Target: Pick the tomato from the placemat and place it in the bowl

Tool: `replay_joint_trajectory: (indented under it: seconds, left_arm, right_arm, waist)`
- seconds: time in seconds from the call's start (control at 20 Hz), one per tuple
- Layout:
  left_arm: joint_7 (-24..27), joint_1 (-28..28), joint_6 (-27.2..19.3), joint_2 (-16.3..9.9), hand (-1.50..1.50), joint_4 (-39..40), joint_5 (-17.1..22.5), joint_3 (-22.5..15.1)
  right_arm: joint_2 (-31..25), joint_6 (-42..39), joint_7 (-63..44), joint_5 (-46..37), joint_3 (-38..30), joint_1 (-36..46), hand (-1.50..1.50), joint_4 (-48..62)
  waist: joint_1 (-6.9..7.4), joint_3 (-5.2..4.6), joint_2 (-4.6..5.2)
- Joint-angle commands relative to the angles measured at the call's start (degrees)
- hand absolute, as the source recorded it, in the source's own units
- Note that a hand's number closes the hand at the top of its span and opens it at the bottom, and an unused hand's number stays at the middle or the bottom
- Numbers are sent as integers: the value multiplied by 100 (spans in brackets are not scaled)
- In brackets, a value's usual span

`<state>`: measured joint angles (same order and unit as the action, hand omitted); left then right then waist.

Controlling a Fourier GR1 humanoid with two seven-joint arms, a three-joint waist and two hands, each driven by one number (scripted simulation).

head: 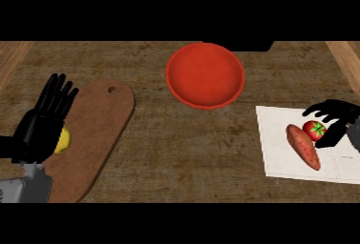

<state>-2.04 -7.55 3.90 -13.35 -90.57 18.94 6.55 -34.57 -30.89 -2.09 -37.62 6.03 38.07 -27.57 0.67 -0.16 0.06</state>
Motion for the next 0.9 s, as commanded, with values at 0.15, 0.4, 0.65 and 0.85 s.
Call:
replay_joint_trajectory:
  seconds: [0.15,0.4,0.65,0.85]
  left_arm:
    - [-477,-183,-231,101,0,-318,4,-51]
    - [-35,115,141,111,0,-120,-37,-4]
    - [-97,76,22,196,0,-195,-221,-63]
    - [-250,33,-5,139,0,-182,-42,41]
  right_arm:
    - [186,480,894,-695,438,45,150,395]
    - [239,639,973,-938,350,374,150,628]
    - [112,525,1016,-1133,373,383,150,116]
    - [2402,1274,-169,-1143,865,722,150,-1097]
  waist:
    - [43,24,24]
    - [35,20,22]
    - [-12,17,5]
    - [31,0,-119]
